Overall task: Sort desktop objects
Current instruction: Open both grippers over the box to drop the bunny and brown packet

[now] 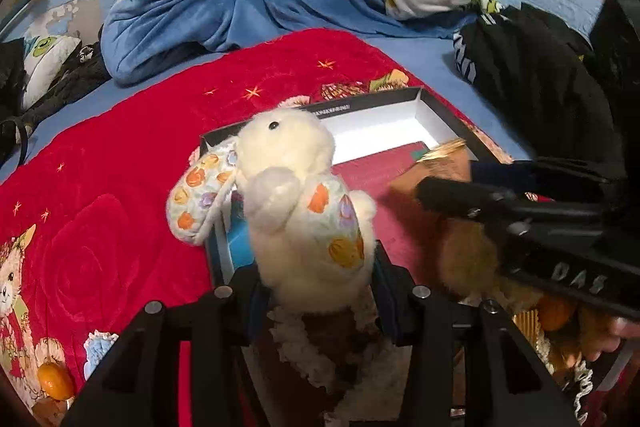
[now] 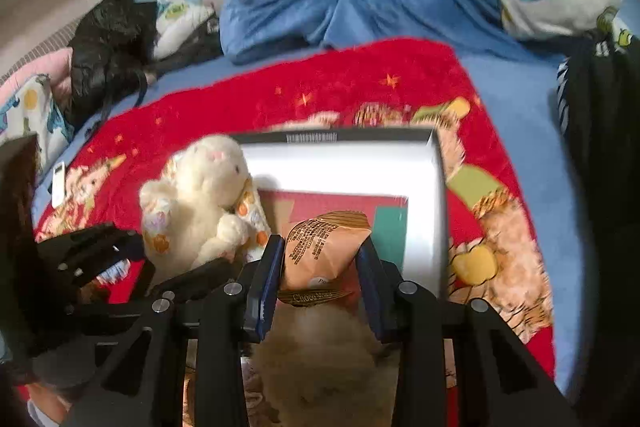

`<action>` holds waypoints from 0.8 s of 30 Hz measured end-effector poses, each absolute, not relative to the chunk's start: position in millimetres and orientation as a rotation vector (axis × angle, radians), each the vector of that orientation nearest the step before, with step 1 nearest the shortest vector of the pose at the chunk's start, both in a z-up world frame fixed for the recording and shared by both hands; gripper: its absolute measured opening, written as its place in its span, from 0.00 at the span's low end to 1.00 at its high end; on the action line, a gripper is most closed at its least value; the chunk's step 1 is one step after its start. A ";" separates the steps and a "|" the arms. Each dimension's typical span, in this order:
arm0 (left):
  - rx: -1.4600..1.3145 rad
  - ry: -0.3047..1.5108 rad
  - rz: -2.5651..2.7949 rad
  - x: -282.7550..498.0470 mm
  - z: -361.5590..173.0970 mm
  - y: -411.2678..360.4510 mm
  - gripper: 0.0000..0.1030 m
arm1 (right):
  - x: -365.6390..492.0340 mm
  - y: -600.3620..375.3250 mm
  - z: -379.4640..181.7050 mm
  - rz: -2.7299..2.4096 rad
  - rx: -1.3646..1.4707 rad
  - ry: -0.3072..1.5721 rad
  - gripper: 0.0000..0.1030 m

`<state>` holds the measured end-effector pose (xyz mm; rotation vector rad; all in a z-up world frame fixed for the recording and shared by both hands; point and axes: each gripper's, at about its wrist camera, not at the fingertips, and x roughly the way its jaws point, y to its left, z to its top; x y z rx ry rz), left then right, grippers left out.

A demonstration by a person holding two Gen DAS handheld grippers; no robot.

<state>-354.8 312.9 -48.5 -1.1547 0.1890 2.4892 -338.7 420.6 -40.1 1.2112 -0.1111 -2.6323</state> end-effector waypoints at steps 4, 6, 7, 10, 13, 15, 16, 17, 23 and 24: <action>-1.165 0.198 2.485 -353.6 -50.3 314.5 0.45 | -338.3 414.0 -42.0 -2.652 1.212 -0.071 0.32; -1.169 0.182 2.491 -354.7 -50.4 313.1 0.45 | -338.2 411.3 -44.9 -2.663 1.222 -0.048 0.31; -1.169 0.178 2.489 -354.5 -50.8 312.3 0.45 | -339.9 410.2 -46.1 -2.658 1.225 -0.046 0.31; -1.167 0.182 2.489 -353.7 -51.1 310.9 0.45 | -339.4 409.4 -46.3 -2.672 1.221 -0.046 0.31; -1.161 0.202 2.499 -351.7 -51.4 312.2 0.45 | -338.8 408.9 -46.7 -2.677 1.215 -0.045 0.31; -1.155 0.214 2.503 -350.5 -51.0 313.2 0.45 | -338.1 408.8 -46.8 -2.678 1.209 -0.045 0.31; -1.153 0.215 2.505 -350.0 -50.8 313.0 0.45 | -337.9 408.7 -46.8 -2.680 1.207 -0.042 0.31; -1.154 0.214 2.507 -349.9 -50.7 312.9 0.45 | -337.5 408.2 -46.7 -2.681 1.205 -0.038 0.31; -1.152 0.215 2.508 -350.0 -50.9 312.3 0.45 | -336.2 405.4 -46.9 -2.696 1.192 -0.012 0.31; -1.151 0.216 2.509 -349.7 -50.8 312.0 0.45 | -336.0 405.7 -46.7 -2.698 1.189 -0.013 0.31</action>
